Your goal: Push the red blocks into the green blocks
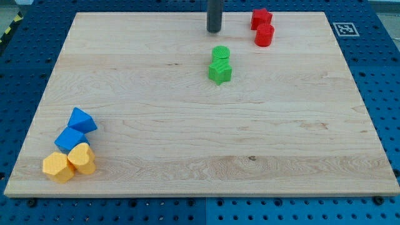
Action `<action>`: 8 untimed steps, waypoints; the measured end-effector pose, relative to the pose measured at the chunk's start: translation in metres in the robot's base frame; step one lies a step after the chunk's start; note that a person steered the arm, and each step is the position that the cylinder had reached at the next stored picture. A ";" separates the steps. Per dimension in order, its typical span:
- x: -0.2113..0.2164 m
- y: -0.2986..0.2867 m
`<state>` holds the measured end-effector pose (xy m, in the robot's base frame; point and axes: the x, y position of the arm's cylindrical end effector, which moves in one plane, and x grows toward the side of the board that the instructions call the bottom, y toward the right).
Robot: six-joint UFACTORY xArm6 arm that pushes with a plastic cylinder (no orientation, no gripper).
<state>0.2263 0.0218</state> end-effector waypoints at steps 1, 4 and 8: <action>-0.033 0.002; -0.034 0.081; 0.030 0.134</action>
<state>0.2560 0.1559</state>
